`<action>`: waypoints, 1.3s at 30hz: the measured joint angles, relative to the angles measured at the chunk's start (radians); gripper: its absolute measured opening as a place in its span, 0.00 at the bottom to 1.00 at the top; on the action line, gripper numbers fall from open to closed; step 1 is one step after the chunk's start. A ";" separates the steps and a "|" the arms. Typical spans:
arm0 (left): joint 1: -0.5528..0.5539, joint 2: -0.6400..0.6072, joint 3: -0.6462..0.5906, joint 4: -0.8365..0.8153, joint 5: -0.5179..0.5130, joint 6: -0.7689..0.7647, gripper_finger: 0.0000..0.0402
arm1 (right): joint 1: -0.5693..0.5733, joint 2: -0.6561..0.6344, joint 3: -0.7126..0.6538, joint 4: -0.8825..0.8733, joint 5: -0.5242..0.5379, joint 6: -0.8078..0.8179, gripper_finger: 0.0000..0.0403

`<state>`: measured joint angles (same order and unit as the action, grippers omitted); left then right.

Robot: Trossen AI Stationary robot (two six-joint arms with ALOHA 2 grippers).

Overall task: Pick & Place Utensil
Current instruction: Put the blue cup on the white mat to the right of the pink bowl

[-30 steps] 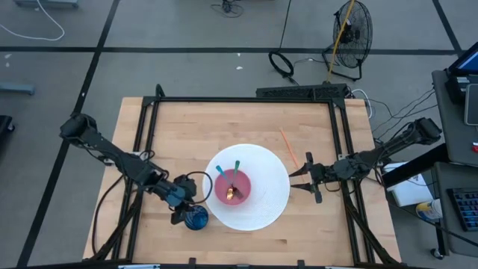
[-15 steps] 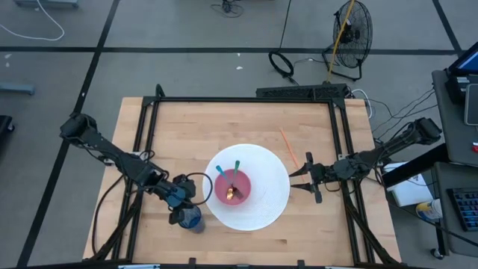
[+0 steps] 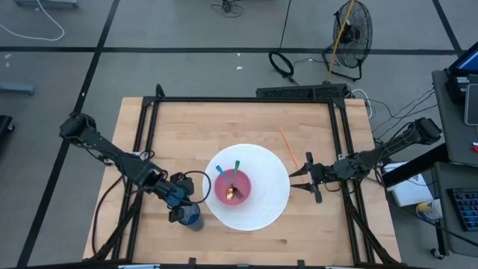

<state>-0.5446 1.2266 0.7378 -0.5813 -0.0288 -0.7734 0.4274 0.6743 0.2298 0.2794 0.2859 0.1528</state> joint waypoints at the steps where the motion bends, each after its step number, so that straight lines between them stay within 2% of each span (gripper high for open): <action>1: 0.000 0.000 0.000 -0.001 -0.002 -0.001 0.02 | 0.000 0.000 0.000 0.000 0.000 0.000 0.41; 6: 0.000 0.002 0.014 -0.006 -0.021 0.015 0.02 | 0.000 0.000 0.000 0.000 0.000 0.000 0.41; 15: -0.008 0.003 0.116 0.007 -0.076 0.193 0.02 | 0.000 0.008 0.000 -0.001 0.000 0.000 0.40; 19: 0.007 0.005 0.125 0.108 -0.077 0.268 0.02 | 0.000 0.030 -0.003 0.005 0.000 0.000 0.40; 22: 0.032 0.025 0.125 0.199 -0.079 0.333 0.02 | 0.000 0.043 -0.032 0.072 0.000 0.000 0.40; 28: 0.107 0.127 0.141 0.408 -0.001 0.487 0.01 | 0.000 0.045 -0.077 0.189 0.000 -0.015 0.39; 39: 0.175 0.383 0.448 0.379 0.072 0.668 0.01 | 0.000 0.043 -0.079 0.194 -0.003 -0.009 0.39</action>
<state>-0.3694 1.6094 1.1858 -0.2022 0.0432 -0.1051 0.4271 0.7177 0.1513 0.4734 0.2831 0.1440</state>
